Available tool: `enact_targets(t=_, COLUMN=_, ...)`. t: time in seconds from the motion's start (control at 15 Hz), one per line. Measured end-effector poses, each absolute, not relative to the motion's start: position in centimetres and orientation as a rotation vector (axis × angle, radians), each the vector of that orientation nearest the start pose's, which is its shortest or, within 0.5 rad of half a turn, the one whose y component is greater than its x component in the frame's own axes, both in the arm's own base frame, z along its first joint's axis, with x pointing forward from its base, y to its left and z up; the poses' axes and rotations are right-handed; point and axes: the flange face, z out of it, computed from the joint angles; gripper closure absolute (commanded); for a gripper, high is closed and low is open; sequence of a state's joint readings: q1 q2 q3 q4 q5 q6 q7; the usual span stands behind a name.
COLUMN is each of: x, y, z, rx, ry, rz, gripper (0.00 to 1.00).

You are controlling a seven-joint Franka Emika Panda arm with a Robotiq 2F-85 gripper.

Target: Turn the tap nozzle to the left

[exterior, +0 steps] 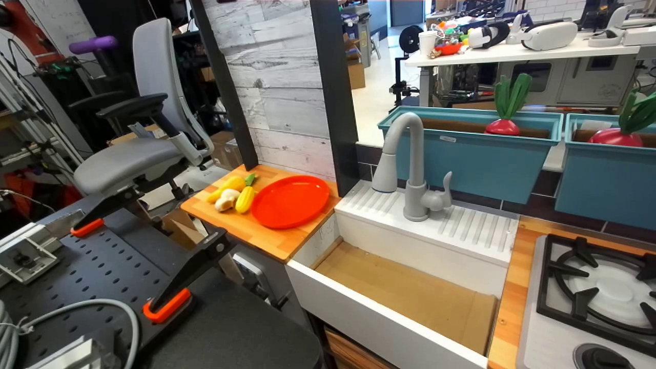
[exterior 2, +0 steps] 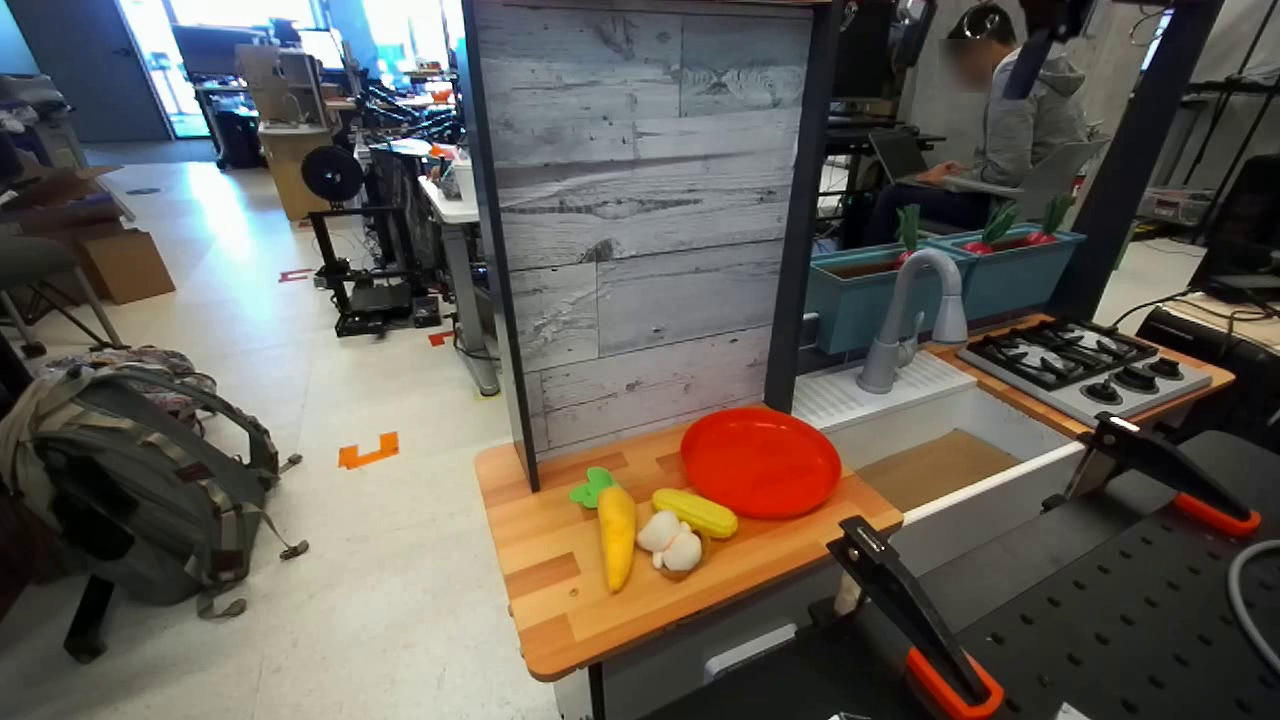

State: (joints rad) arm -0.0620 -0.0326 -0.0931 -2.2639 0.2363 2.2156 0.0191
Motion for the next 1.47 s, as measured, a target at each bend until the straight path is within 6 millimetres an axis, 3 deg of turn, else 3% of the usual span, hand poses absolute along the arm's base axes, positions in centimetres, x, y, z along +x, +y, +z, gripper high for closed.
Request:
enact_targets(t=0.33, x=53.9, y=-12.6, z=31.5, rx=-2.946, ry=0.487, rz=0.015, gripper=0.00)
enact_targets(t=0.87, x=56.2, y=-16.7, z=23.9, rx=-2.985, ry=0.589, rz=0.095, gripper=0.00)
enact_targets(t=1.47, x=58.0, y=-22.1, z=18.6, rx=-3.041, ry=0.772, rz=0.055, gripper=0.00)
